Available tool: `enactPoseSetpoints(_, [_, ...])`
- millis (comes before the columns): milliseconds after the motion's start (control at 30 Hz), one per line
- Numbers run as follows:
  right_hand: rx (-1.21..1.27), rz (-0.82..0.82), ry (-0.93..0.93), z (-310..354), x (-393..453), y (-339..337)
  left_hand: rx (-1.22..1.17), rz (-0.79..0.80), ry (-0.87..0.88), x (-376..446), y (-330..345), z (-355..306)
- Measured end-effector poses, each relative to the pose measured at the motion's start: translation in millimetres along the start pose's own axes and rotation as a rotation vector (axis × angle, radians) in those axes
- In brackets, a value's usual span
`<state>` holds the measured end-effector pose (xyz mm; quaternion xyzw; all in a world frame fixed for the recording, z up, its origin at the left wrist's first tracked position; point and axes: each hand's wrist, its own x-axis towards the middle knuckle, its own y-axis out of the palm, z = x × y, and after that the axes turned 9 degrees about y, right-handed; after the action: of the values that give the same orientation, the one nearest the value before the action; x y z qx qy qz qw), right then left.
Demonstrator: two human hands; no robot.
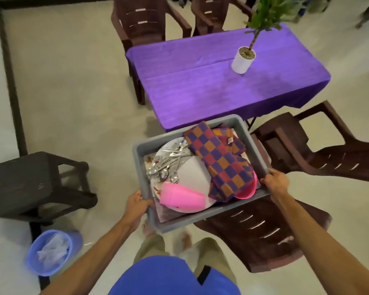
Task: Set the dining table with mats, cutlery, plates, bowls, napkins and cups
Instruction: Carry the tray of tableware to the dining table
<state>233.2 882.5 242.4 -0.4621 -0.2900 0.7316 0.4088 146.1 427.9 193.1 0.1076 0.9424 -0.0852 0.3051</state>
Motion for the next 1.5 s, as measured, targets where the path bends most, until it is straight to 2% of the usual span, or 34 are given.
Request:
enactPoseSetpoints(167, [-0.056, 0.045, 0.03, -17.0, 71.5, -28.2, 0.018, 0.002, -0.042, 23.3, 77.7, -5.1])
enactPoseSetpoints(433, [-0.134, 0.136, 0.064, -43.6, 213.9, -14.3, 0.093, -0.081, -0.091, 64.4, 192.3, 13.8])
enactPoseSetpoints(667, [-0.193, 0.186, 0.091, -54.4, 254.5, 16.2, 0.159, -0.148, -0.15, 92.5, 223.7, 51.0])
enactPoseSetpoints(933, [-0.261, 0.231, 0.076, -68.1, 278.1, 42.4, 0.132, -0.233, -0.221, 101.5, 239.4, 84.7])
enactPoseSetpoints(1167, [-0.297, 0.211, -0.053, -71.9, 282.3, 49.0, 0.258, -0.277, -0.19, 101.0, 246.3, 86.5])
enactPoseSetpoints(1500, [-0.669, 0.201, -0.484, -66.0, 273.4, 38.5, 0.834, -0.134, 0.009, 106.9, 221.1, 77.8])
